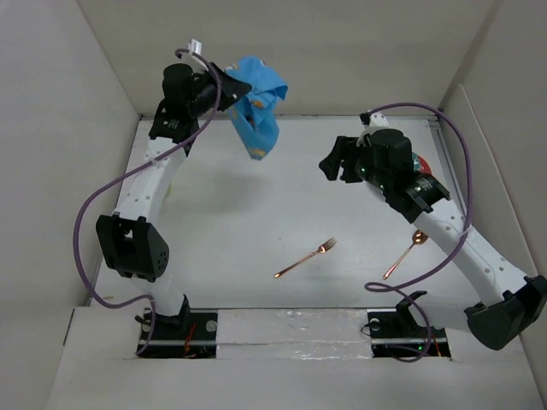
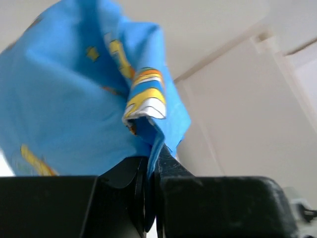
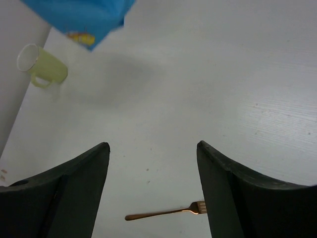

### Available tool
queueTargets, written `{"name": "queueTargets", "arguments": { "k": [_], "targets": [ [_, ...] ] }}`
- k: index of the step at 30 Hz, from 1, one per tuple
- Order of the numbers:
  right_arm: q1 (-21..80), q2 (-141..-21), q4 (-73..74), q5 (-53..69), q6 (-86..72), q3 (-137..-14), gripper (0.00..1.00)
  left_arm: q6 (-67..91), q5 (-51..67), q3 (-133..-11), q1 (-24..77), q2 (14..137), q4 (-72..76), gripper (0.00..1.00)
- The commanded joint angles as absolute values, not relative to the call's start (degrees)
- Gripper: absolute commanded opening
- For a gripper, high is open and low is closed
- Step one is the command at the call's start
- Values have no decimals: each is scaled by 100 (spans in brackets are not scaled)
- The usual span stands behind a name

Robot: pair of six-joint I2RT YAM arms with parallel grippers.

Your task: Set the dinner table for one person

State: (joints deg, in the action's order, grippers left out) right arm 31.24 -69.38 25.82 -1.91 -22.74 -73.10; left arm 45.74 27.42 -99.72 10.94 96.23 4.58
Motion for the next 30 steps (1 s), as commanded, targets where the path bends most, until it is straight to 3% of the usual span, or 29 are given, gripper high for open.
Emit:
{"name": "queueTargets", "arguments": {
  "k": [1,2,4,5,8,9,13,14,16,17,19,20,22,24,25,26,27,29,30],
  "targets": [
    [2954,-7022,2285,-44,-2337,-7190,71,3886,2102,-9589,1336,9624,-779,0],
    [2953,-7040,2242,130,-2355,-7094,50,3789,2014,-9554,1414,9668,-913,14],
    [2839,-7171,2189,246,-2390,-7032,18,3526,1793,-9606,1485,9930,-1246,36],
    [2839,-7233,2197,246,-2399,-7023,0,3420,1871,-9676,1564,10080,-1352,55],
    [2787,-7488,2233,167,-2391,-7093,0,2920,2161,-10404,1862,10791,-2160,71],
    [2786,-7610,2232,97,-2399,-7162,1,2735,2206,-10902,1968,11063,-2658,72],
    [2786,-7996,2022,35,-2399,-7347,25,2163,1241,-11172,2312,10805,-2998,71],
    [2847,-8111,1900,35,-2399,-7409,38,2188,1083,-10936,2312,10576,-2840,63],
    [2900,-8383,1785,35,-2452,-7558,47,2302,485,-9935,2312,9779,-2254,51],
    [2953,-8672,1680,-139,-2461,-7619,48,2346,388,-9549,2312,9512,-2067,27],
    [2953,-8990,1617,-141,-2557,-7778,11,2452,255,-8581,2259,8933,-1899,7],
    [2953,-9331,1643,-115,-2592,-7961,0,2461,220,-8282,2259,8791,-1916,0],
    [2901,-9684,1809,-44,-2628,-8173,0,2478,264,-7552,2320,8501,-2108,0],
    [2900,-10105,1688,-44,-2646,-8253,0,2557,586,-6729,2320,8298,-2145,7],
    [2900,-10255,1757,-44,-2672,-8305,7,2706,719,-6463,2320,8027,-2066,16],
    [2848,-10518,1801,191,-2776,-8401,30,2864,816,-5938,2320,7772,-2022,47],
    [2848,-10625,1802,306,-2777,-8437,39,2865,826,-5689,2320,7770,-2021,47],
    [2795,-10827,1881,421,-2900,-8490,54,2979,870,-5311,2320,7428,-1925,66],
    [2795,-10906,1907,526,-2944,-8490,54,2979,948,-5117,2320,7392,-1925,68]
  ]
}}
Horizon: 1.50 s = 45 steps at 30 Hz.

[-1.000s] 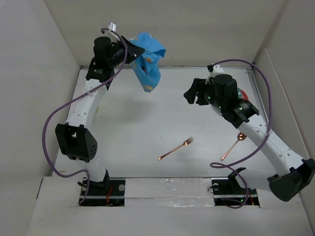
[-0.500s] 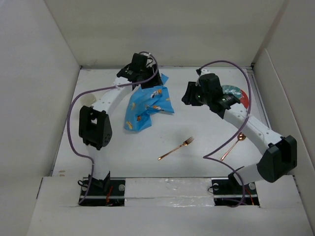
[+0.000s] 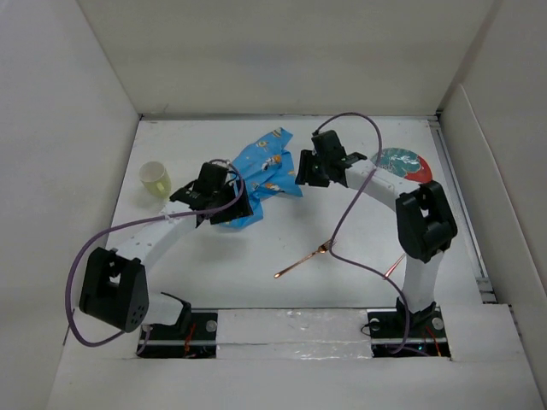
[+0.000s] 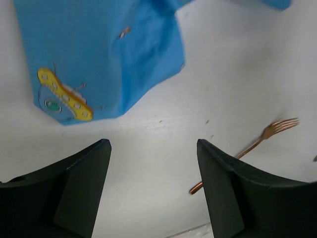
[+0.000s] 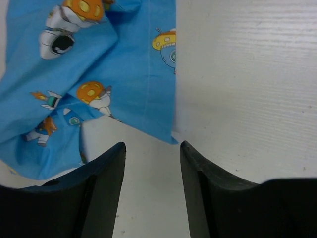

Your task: Set the dinner table for one person

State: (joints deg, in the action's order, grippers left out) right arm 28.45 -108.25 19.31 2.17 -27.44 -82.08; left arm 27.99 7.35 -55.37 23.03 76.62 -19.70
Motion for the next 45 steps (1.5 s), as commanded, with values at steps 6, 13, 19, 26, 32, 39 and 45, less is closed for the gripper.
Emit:
{"name": "queueTargets", "arguments": {
  "k": [6,13,19,26,32,39,45],
  "targets": [
    [2690,-11197,1696,913,-3260,-8236,55,2830,346,-5570,3066,7944,-1907,68],
    [2532,-11373,1372,1353,-3383,-8086,52,2628,-588,-6029,3384,9121,-1539,64],
    [2531,-11487,1345,1512,-3489,-8042,51,2408,-1072,-6267,3437,9844,-1459,59],
    [2531,-11769,1433,1670,-3489,-8191,46,2312,-1028,-6179,3437,10055,-1283,41],
    [2531,-11699,1494,1934,-3481,-8393,4,2119,-1213,-6389,3437,9854,-1546,0],
    [2461,-10489,1925,1424,-3024,-8815,0,1784,-187,-7443,2612,8291,-2004,0],
    [2250,-9327,2030,1529,-2953,-8631,0,2030,1440,-8295,1188,7613,-2057,0]
  ]
}}
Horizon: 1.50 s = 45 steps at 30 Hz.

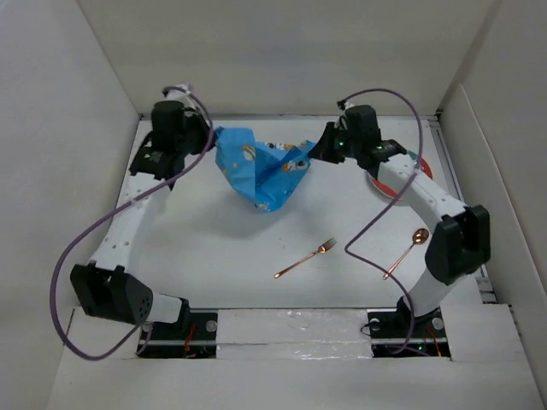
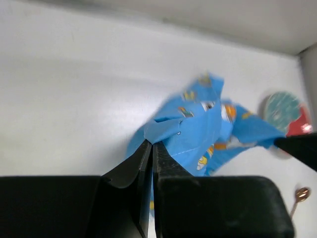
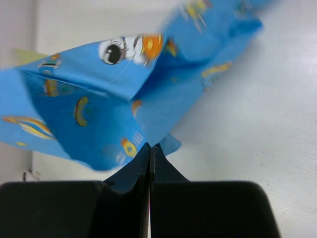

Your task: Set the dinner table for one person

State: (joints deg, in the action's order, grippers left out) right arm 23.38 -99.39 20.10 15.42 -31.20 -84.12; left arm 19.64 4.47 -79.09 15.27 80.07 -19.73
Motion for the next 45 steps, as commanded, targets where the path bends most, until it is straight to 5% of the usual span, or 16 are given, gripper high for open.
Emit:
{"name": "queueTargets", "arguments": {
  "k": [1,8,13,22,24,30,34,36,40,45],
  "targets": [
    [2250,-9038,2143,1538,-2927,-8605,0,2100,1633,-8340,1021,7559,-2013,0],
    [2039,-7999,2101,1643,-3120,-8235,0,2698,2505,-8200,-62,7339,-1434,0],
    [1592,-8585,1995,1774,-3225,-8840,0,3662,2628,-7997,-114,7838,-274,0],
    [1134,-10301,2952,2048,-3472,-13068,0,5062,3068,-10081,-281,9308,904,0],
    [1011,-10074,2944,2030,-3428,-12904,0,5098,2936,-9724,-281,8985,1089,0],
    [949,-8289,1899,2145,-3427,-8575,0,4747,2523,-6570,-281,7570,1380,0],
    [826,-8288,1575,2154,-3463,-6902,0,4030,2198,-5494,-343,7383,644,53],
    [826,-8567,1486,2092,-3437,-6566,0,3667,1620,-5528,-343,7331,30,56],
    [826,-9227,1714,1908,-3226,-6741,0,2884,178,-5984,366,7189,-588,46],
    [826,-9483,1766,1714,-3226,-7013,0,2198,-1141,-6635,1729,7873,-1649,11]
  ]
}}
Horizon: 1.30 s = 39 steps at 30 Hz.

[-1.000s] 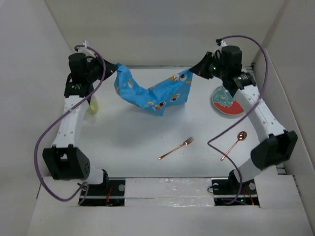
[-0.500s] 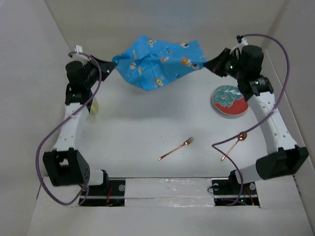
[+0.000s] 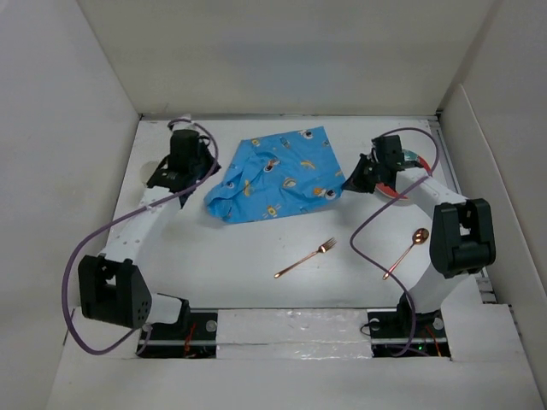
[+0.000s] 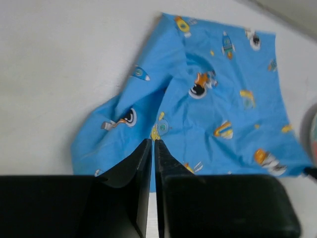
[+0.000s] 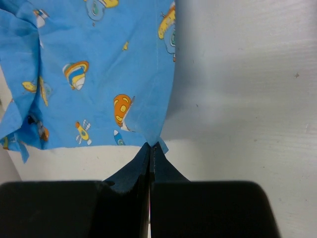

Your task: Set the dinner table for one person

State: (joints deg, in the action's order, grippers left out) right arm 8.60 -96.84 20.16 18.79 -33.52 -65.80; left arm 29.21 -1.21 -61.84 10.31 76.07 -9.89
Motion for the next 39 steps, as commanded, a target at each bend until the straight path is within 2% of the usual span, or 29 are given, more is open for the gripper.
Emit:
{"name": "queueTargets", "arguments": {
  "k": [1,3,5,6,7,10,14,16,18,22,27,28,30,31,33,39],
  "targets": [
    [826,-9457,1784,1696,-3217,-7075,0,2171,-1334,-6671,1958,7988,-1818,2],
    [888,-9387,1810,1600,-3173,-7084,0,2153,-1914,-6610,2556,8251,-2239,1],
    [940,-9299,1819,1591,-3164,-7058,0,2284,-2248,-6374,2776,8323,-2407,4],
    [940,-9273,1811,1608,-3155,-7032,0,2494,-2233,-6242,2777,8288,-2382,9],
    [940,-9229,1811,1617,-3155,-7005,0,2548,-2172,-6092,2777,8218,-2304,24],
    [940,-9079,1784,1635,-3112,-6873,0,2996,-1978,-5600,2603,7955,-2092,42],
    [940,-8939,1872,1679,-2997,-6794,0,3927,-1565,-4811,2391,7132,-1969,45],
    [940,-8851,1890,1679,-2971,-6750,0,4409,-1512,-4589,2391,6752,-1846,58],
    [940,-8728,1977,1644,-2953,-6706,0,4744,-1564,-4351,2312,6391,-1889,64],
    [801,-8552,2074,1626,-2997,-6514,0,5115,-1257,-3930,1803,6100,-1855,60],
    [695,-8411,2109,1626,-2953,-6372,0,5080,-792,-3578,1040,6091,-1872,27],
    [694,-8394,2057,1669,-2944,-6337,0,4984,-513,-3481,715,6152,-1759,25],
    [694,-8367,2022,1731,-2944,-6302,0,4931,-239,-3375,416,6257,-1627,28],
    [694,-8385,2004,1758,-2944,-6293,0,4870,-150,-3340,291,6327,-1574,36],
    [694,-8394,1987,1828,-2936,-6284,0,4773,-35,-3278,80,6521,-1407,43],
    [694,-8358,1881,1933,-2936,-6205,0,4386,202,-3506,-62,7346,-1116,51]
  ]
}}
